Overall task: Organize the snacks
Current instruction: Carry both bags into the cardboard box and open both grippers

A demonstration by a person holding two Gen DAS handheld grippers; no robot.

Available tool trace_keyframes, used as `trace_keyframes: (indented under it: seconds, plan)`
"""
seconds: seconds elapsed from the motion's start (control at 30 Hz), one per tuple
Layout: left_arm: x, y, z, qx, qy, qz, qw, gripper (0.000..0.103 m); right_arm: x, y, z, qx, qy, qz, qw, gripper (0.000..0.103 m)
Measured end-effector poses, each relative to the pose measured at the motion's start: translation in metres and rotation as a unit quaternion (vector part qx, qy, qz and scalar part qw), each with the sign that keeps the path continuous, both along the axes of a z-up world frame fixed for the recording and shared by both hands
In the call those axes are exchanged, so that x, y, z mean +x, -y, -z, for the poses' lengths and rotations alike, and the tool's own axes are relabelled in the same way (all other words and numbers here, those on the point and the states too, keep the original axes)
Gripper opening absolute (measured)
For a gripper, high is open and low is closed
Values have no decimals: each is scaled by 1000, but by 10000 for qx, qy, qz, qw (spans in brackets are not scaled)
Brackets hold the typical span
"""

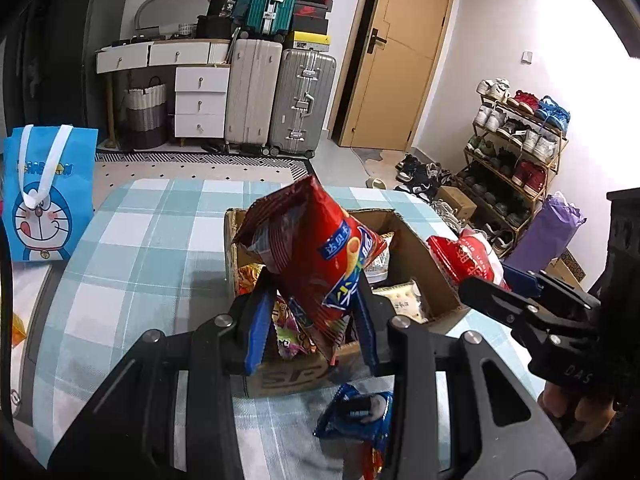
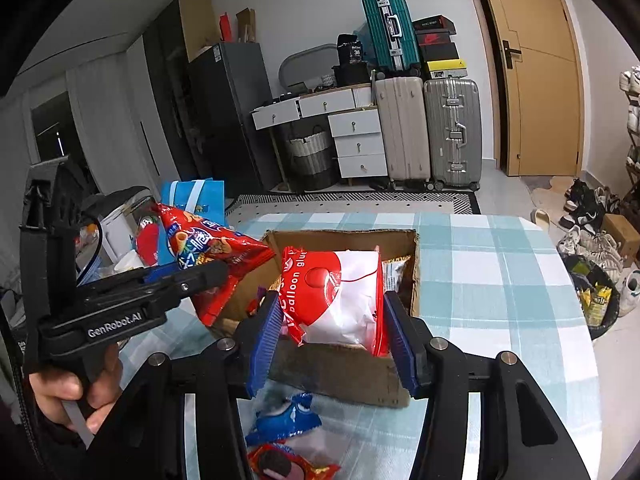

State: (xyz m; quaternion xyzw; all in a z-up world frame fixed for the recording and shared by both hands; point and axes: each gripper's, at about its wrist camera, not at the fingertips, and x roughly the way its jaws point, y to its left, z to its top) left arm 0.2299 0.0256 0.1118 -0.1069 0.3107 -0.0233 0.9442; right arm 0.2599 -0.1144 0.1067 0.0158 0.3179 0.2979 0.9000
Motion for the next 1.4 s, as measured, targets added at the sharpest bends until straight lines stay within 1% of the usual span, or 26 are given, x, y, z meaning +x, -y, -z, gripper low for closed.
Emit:
trace_keyframes:
  seconds: [0.23, 0.47, 0.63, 0.8, 0.93, 1.03, 1.23, 1.27, 1.3, 1.37, 1.4]
  plan:
    - [37, -4, 13, -66, -151, -39, 9999, 34, 18, -8, 3, -2, -45, 51, 10000, 51]
    - [65, -6, 32, -46, -313, -70, 9995, 34, 40, -16, 17, -56, -170, 94, 9998, 51]
    - [75, -6, 42, -49, -371, -86, 9993, 34, 54, -21, 26, -80, -241, 121, 9996, 51]
    - [85, 0, 47, 141, -380, -89, 9991, 34, 65, -25, 35, -109, -305, 132, 9994, 51]
    - [93, 0, 52, 118, -456, -81, 9989, 34, 71, -26, 43, -125, -364, 137, 9992, 51]
    - [98, 1, 54, 126, -480, -59, 9987, 34, 73, -26, 45, -128, -359, 171, 9991, 51]
    - [105, 3, 58, 308, -537, -94, 9980, 35, 85, -23, 48, -43, -397, 229, 9989, 51]
    - [105, 3, 58, 330, -553, -107, 9979, 35, 87, -23, 49, -61, -416, 230, 9989, 55]
    - [104, 3, 58, 326, -556, -95, 9979, 37, 87, -23, 49, -61, -431, 194, 9989, 56]
    - [99, 4, 56, 320, -558, -75, 9979, 46, 84, -24, 48, -81, -372, 121, 9992, 59]
    - [96, 4, 54, 330, -557, -92, 9979, 55, 82, -24, 47, -126, -337, 85, 9993, 60]
